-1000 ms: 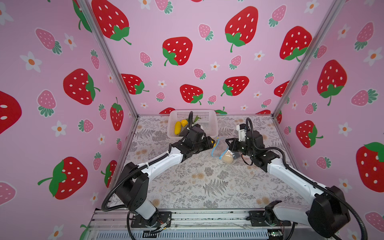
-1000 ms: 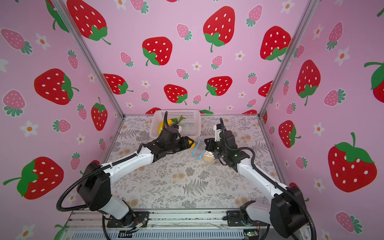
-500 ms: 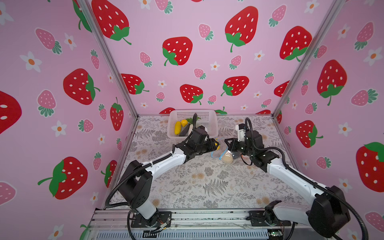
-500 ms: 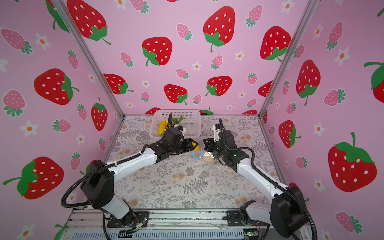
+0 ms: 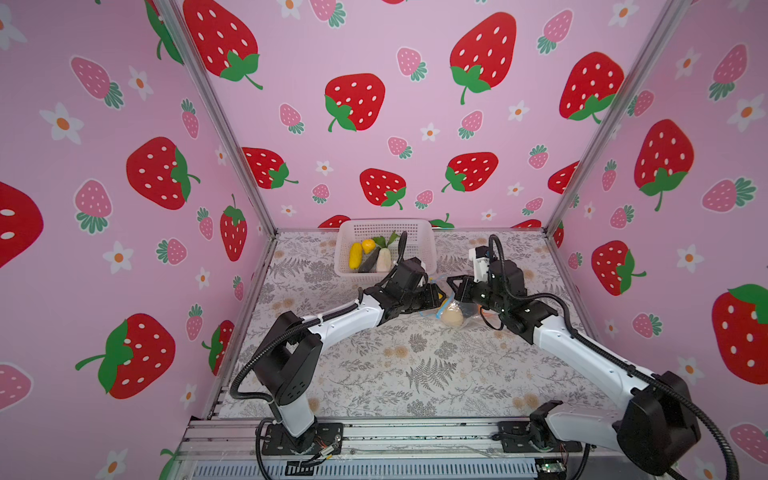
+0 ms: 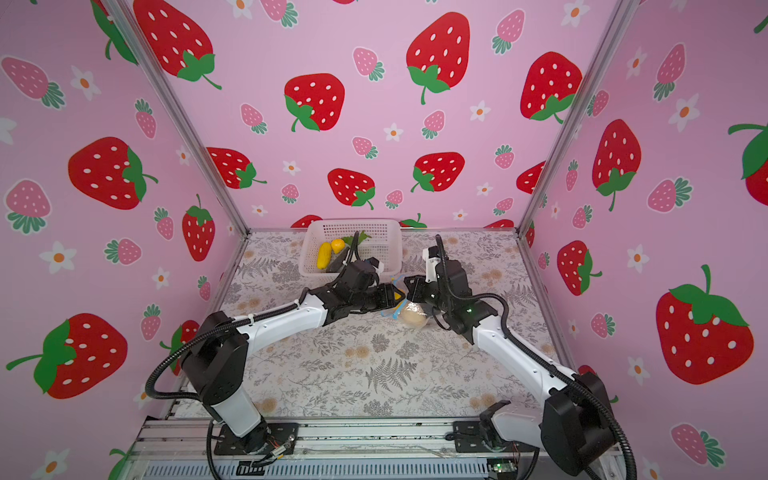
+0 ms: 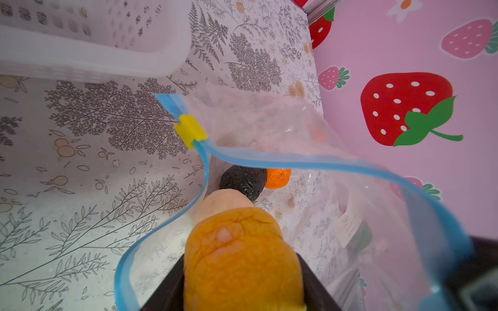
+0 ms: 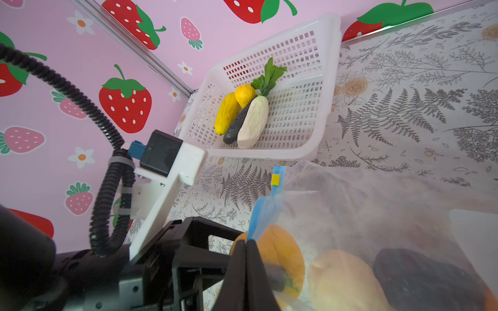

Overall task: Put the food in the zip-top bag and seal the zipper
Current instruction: 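Carry the yellow-orange fruit with the left gripper to the bag opening, then open the left gripper to drop the fruit into the bag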

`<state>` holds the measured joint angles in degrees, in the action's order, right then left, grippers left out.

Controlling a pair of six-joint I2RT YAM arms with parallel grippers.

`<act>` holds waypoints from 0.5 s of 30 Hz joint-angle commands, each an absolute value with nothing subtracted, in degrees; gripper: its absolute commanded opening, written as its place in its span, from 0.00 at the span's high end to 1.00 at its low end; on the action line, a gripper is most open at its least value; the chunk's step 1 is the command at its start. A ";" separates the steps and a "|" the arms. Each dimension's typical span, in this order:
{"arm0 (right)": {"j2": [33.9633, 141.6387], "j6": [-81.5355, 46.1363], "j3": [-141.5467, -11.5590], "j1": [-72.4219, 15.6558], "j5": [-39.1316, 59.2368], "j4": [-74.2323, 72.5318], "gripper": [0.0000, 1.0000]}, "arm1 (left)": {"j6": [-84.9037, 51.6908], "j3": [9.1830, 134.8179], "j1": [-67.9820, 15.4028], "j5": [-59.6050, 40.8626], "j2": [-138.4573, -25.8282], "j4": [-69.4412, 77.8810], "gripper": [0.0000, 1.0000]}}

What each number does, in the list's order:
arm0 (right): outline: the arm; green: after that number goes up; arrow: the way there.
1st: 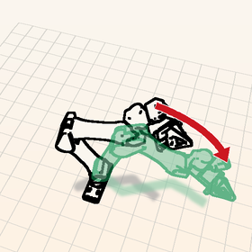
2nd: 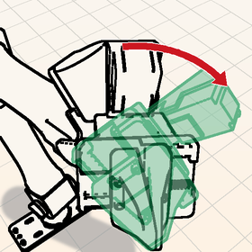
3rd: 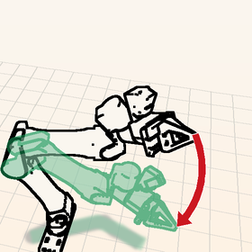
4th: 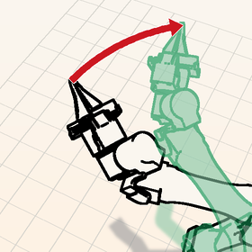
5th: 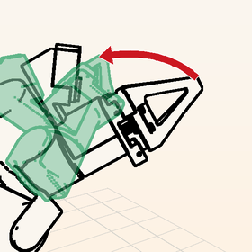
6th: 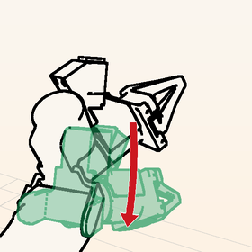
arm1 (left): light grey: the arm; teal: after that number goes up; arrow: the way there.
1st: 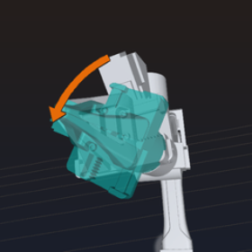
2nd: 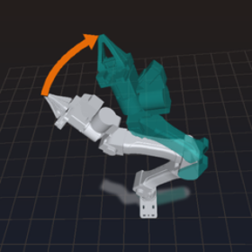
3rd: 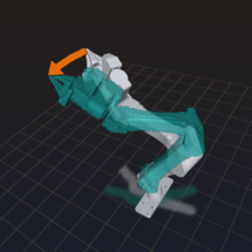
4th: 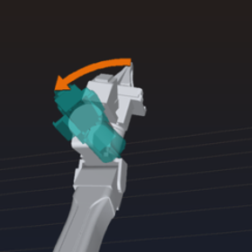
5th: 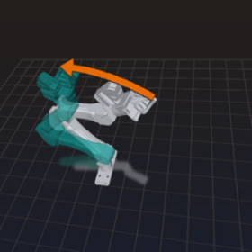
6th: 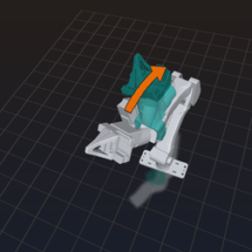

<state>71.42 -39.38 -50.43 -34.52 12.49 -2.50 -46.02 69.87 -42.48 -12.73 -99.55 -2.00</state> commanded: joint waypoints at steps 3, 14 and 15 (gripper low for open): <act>71.56 -39.94 -52.23 -34.97 12.63 -3.86 0.94 | -44.59 73.54 -43.05 -13.89 -100.88 -3.16 0.47; 71.59 -39.80 -52.03 -34.94 12.39 -3.93 0.94 | -44.23 74.34 -43.07 -14.06 -101.78 -3.52 0.25; 71.55 -39.69 -52.03 -34.98 12.39 -3.95 0.94 | -44.17 74.40 -43.08 -14.02 -101.78 -3.59 0.25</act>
<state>71.44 -39.38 -50.46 -34.63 12.47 -2.50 -44.75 71.66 -42.76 -13.72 -100.82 -3.22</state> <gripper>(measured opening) 0.061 0.747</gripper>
